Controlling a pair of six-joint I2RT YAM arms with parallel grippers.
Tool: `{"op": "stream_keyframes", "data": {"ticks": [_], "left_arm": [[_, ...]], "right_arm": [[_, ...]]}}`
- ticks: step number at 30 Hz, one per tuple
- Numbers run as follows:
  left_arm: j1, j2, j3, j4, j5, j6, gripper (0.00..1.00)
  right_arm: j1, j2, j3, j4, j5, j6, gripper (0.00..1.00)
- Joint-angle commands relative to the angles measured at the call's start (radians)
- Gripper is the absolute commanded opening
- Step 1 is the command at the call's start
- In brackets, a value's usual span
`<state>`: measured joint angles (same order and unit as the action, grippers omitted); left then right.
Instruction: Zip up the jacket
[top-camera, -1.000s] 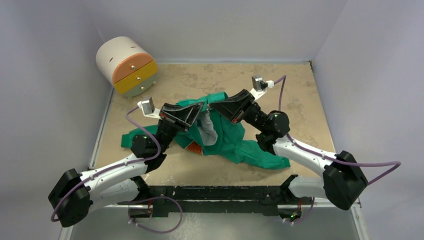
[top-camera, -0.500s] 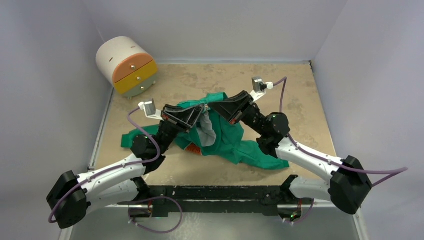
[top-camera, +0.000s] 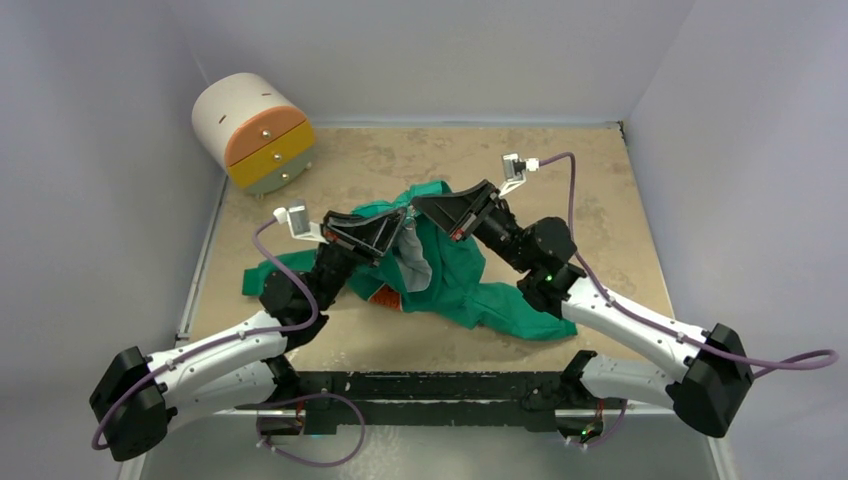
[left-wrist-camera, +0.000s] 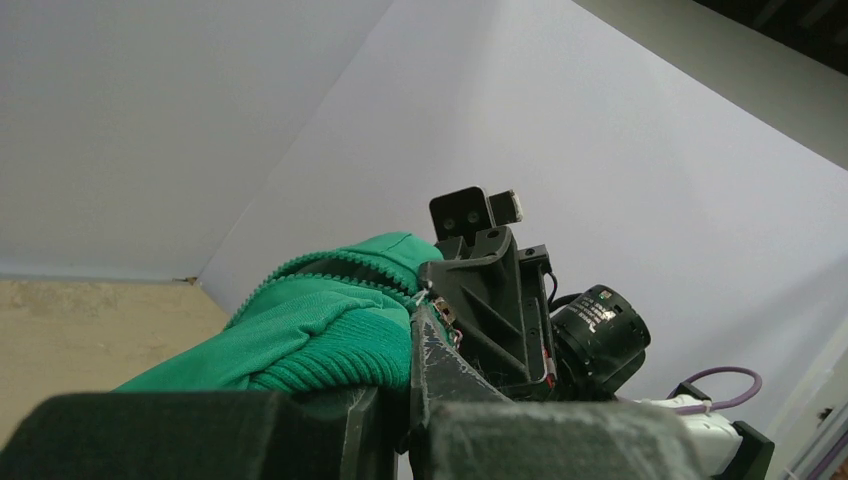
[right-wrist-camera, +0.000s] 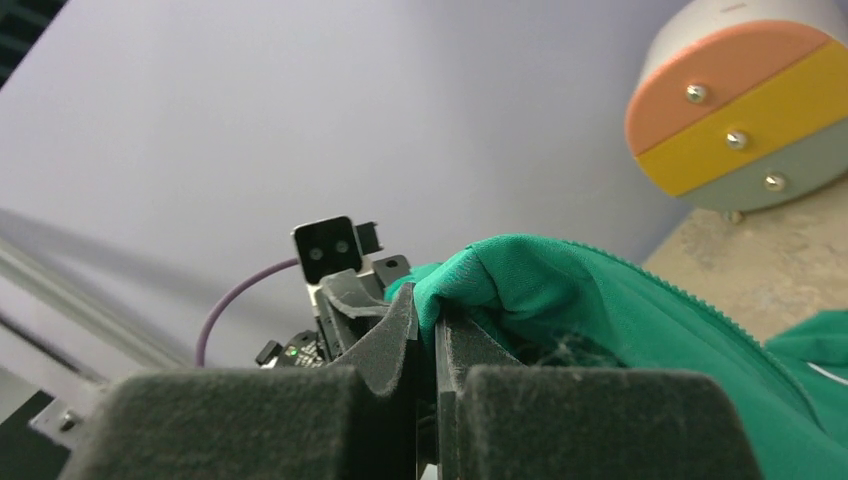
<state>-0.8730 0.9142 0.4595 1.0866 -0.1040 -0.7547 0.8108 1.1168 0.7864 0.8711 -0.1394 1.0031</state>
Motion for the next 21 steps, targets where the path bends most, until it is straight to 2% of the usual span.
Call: {"op": "stream_keyframes", "data": {"ticks": [1, 13, 21], "left_arm": [[-0.028, -0.027, -0.011, 0.044, 0.095, 0.015, 0.0], [-0.039, -0.004, -0.007, 0.037, 0.133, 0.011, 0.0], [-0.061, 0.005, 0.01, -0.039, 0.118, 0.056, 0.0]], "right_arm": [[-0.003, -0.018, 0.058, -0.112, 0.172, 0.005, 0.0], [0.007, -0.027, 0.087, -0.161, 0.234, 0.01, 0.0], [0.017, -0.026, 0.115, -0.186, 0.247, 0.003, 0.0]]}}
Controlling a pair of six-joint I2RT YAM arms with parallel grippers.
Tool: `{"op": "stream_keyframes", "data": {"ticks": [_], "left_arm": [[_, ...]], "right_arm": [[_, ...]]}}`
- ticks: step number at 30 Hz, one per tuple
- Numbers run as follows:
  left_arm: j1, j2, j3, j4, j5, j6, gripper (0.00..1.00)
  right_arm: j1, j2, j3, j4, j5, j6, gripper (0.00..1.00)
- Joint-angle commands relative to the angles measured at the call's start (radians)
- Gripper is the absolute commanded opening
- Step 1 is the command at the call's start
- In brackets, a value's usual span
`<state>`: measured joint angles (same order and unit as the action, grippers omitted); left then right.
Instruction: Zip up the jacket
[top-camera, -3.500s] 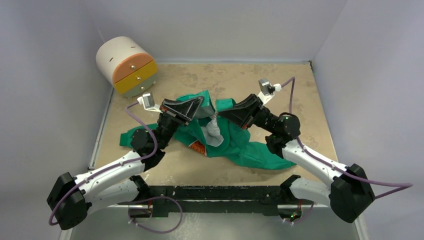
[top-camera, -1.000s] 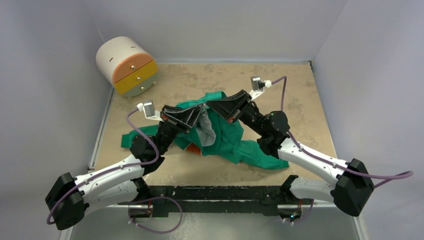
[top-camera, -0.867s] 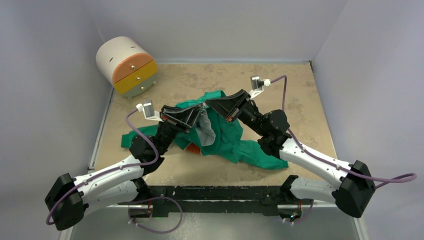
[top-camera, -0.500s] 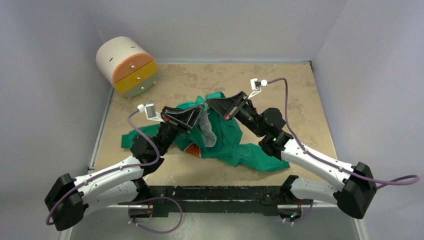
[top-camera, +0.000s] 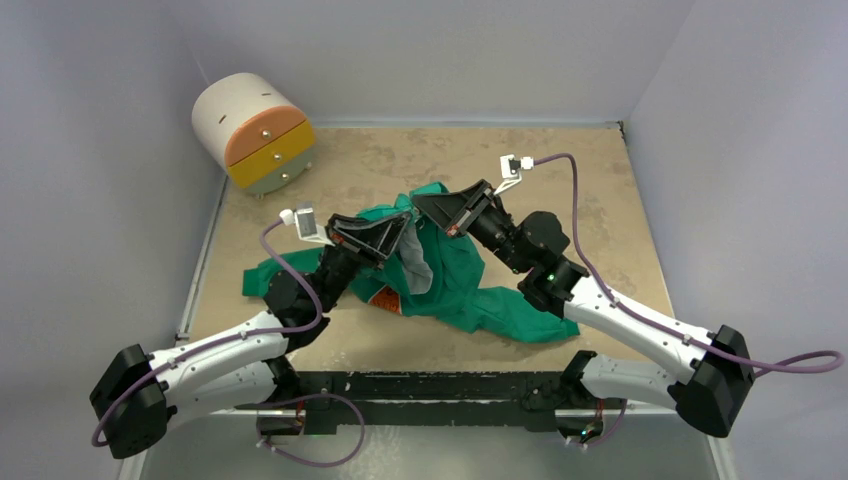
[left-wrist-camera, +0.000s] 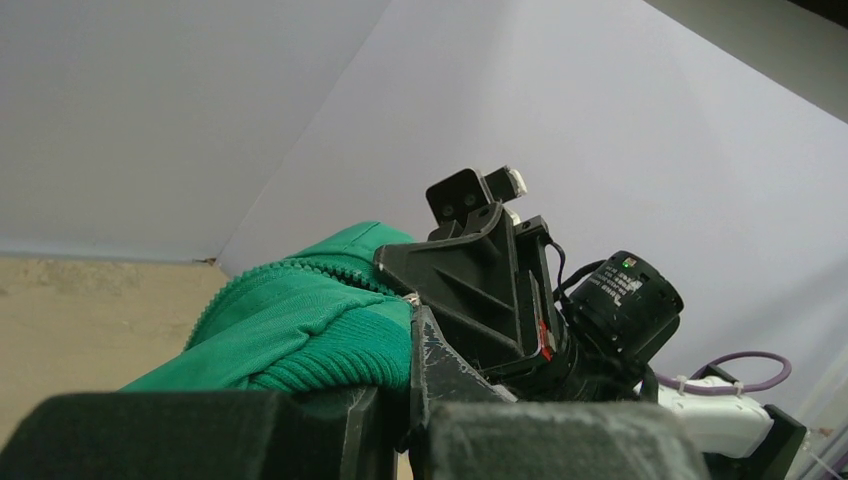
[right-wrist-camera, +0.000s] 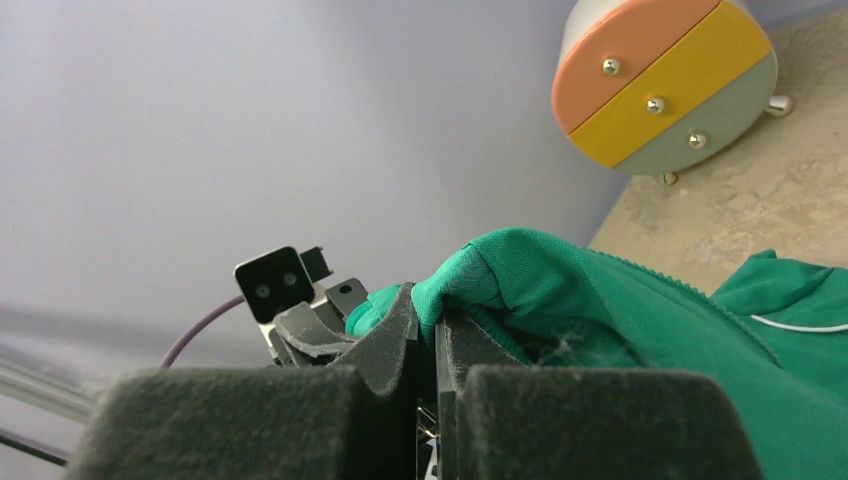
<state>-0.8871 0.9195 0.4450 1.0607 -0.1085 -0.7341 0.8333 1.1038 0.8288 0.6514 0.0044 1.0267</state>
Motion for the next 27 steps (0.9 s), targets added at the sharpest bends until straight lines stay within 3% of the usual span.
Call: {"op": "stream_keyframes", "data": {"ticks": [1, 13, 27], "left_arm": [[-0.049, -0.001, 0.021, -0.017, 0.114, 0.039, 0.0], [-0.062, 0.001, 0.029, -0.086, -0.015, 0.084, 0.0], [-0.071, 0.037, 0.038, 0.001, 0.055, 0.034, 0.0]], "right_arm": [[-0.004, -0.014, 0.073, 0.035, 0.103, -0.02, 0.0], [0.06, -0.05, 0.061, 0.053, 0.154, -0.02, 0.0], [0.126, -0.023, 0.07, 0.032, 0.255, -0.032, 0.0]]}}
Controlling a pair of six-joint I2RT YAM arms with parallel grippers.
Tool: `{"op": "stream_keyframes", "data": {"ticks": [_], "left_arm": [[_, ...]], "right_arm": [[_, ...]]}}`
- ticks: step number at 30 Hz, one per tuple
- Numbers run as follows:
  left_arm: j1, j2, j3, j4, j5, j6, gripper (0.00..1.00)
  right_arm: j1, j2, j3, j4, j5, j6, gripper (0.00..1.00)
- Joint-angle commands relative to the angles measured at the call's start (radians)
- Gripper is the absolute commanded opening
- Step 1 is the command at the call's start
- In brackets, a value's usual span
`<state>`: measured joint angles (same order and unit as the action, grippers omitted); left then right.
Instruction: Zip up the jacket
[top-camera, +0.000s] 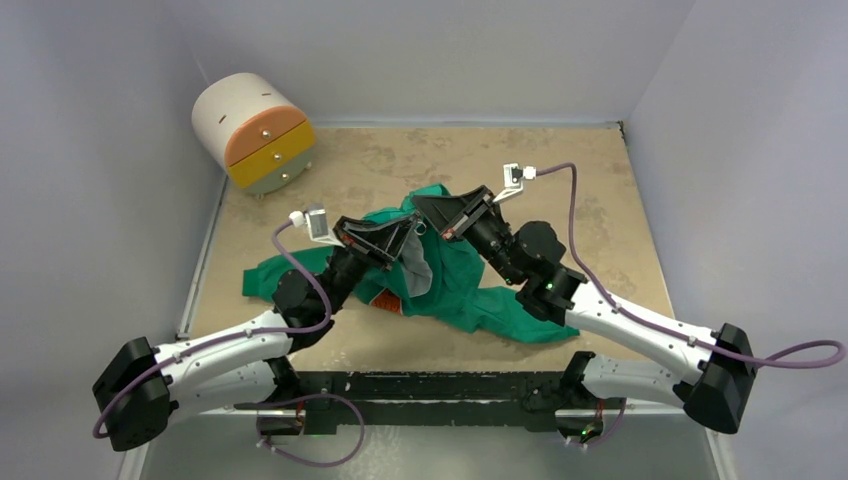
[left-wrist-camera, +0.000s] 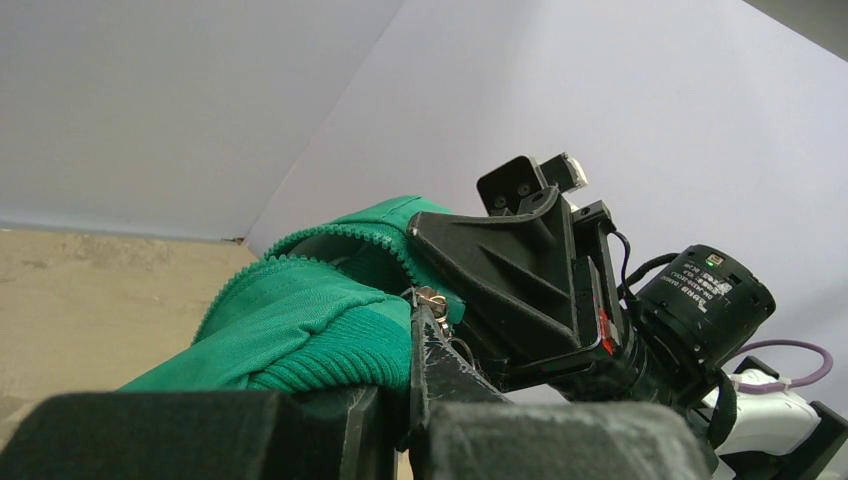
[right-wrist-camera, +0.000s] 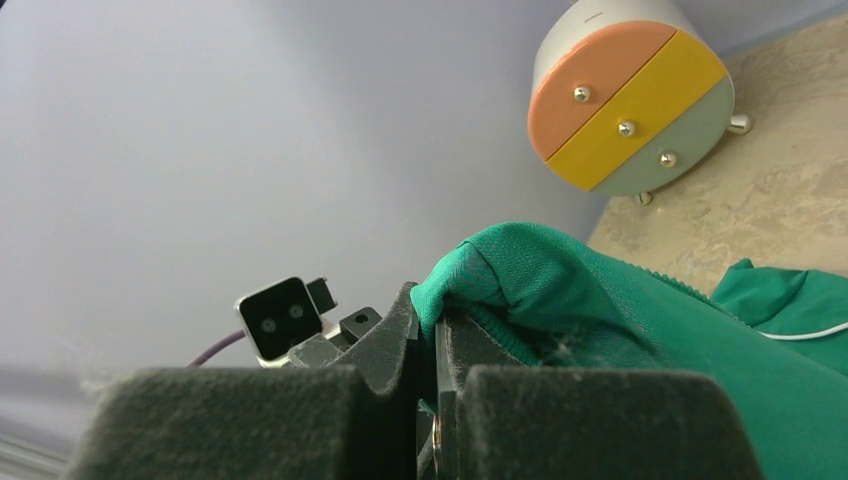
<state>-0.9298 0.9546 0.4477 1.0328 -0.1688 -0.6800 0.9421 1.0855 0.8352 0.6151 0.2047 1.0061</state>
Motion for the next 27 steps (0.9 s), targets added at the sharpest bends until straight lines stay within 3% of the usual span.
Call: {"op": "stream_keyframes", "data": {"ticks": [1, 12, 18, 27], "left_arm": [[-0.032, 0.001, 0.037, 0.033, 0.121, -0.022, 0.0], [-0.085, -0.008, 0.024, 0.029, 0.137, -0.015, 0.0], [-0.086, -0.072, 0.02, -0.047, 0.105, 0.017, 0.0], [-0.086, -0.074, 0.021, -0.039, 0.123, -0.024, 0.0]], "right_arm": [[0.018, -0.004, 0.064, 0.068, 0.063, -0.013, 0.0], [0.018, 0.029, 0.091, 0.038, 0.106, -0.03, 0.0], [0.018, -0.017, 0.059, 0.012, 0.098, -0.025, 0.0], [0.02, -0.079, -0.006, -0.021, 0.109, 0.003, 0.0]]}}
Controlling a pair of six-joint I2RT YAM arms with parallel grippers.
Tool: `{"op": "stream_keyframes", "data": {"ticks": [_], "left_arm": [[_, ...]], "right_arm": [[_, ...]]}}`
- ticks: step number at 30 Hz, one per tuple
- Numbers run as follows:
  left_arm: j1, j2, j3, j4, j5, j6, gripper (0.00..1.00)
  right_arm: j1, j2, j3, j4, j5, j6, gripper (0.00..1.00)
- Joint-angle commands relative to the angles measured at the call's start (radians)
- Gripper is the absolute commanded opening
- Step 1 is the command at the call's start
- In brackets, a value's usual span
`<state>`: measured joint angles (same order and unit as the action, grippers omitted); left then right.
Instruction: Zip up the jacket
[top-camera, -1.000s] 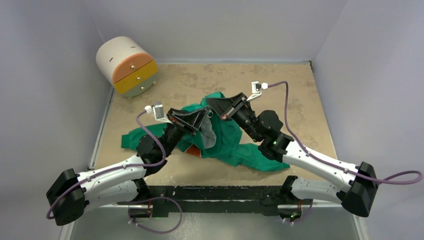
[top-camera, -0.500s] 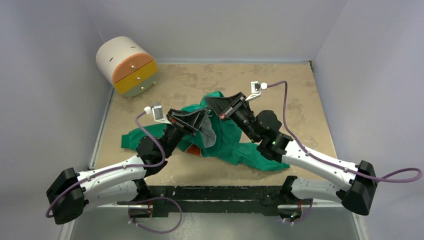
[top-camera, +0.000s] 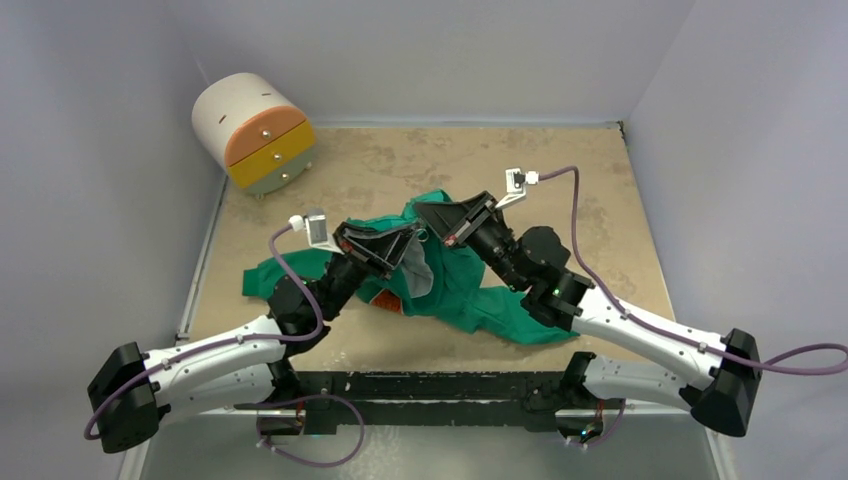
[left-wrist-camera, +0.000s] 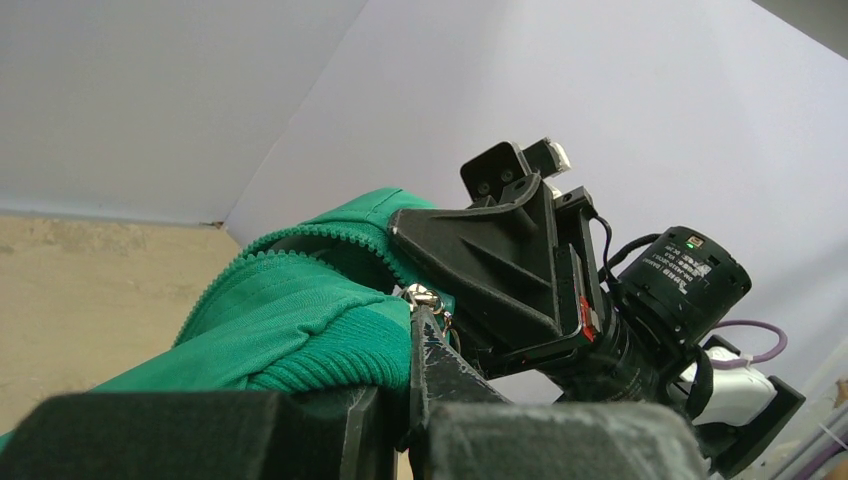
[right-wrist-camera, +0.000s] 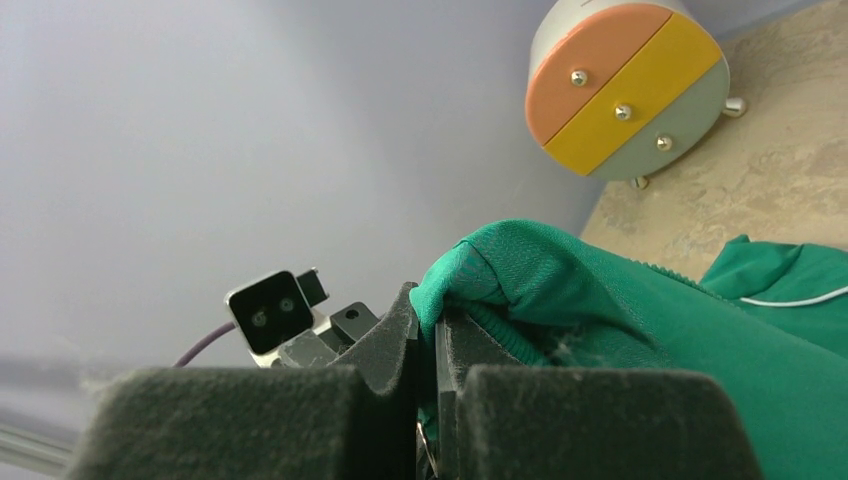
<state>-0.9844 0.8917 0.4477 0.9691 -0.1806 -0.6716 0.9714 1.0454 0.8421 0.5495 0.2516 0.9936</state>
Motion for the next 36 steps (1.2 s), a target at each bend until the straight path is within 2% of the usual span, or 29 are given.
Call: {"op": "stream_keyframes", "data": {"ticks": [1, 9, 11, 18, 25, 29, 32, 36], "left_arm": [[-0.031, -0.013, 0.021, 0.024, 0.135, -0.036, 0.0], [-0.031, -0.001, 0.002, 0.015, 0.147, -0.089, 0.0], [-0.031, -0.003, -0.003, -0.004, 0.141, -0.098, 0.0], [-0.031, -0.021, -0.01, -0.067, 0.101, -0.105, 0.0], [-0.031, -0.05, -0.007, -0.119, 0.072, -0.081, 0.0], [-0.031, -0.051, 0.006, -0.138, 0.068, -0.065, 0.0], [-0.031, -0.05, 0.019, -0.164, 0.07, -0.051, 0.0], [-0.031, -0.055, 0.025, -0.17, 0.07, -0.043, 0.0]], "right_arm": [[-0.01, -0.046, -0.02, 0.037, 0.061, 0.02, 0.0], [-0.01, -0.107, -0.127, 0.059, 0.034, 0.089, 0.01], [-0.009, -0.12, -0.142, 0.057, 0.02, 0.104, 0.14], [-0.004, -0.176, -0.177, -0.022, -0.009, 0.152, 0.39], [-0.002, -0.336, -0.224, -0.241, -0.053, 0.161, 0.57], [-0.004, -0.409, -0.214, -0.436, -0.124, 0.132, 0.66], [-0.004, -0.433, -0.194, -0.544, -0.213, 0.104, 0.67], [-0.005, -0.459, -0.173, -0.592, -0.347, 0.005, 0.68]]}}
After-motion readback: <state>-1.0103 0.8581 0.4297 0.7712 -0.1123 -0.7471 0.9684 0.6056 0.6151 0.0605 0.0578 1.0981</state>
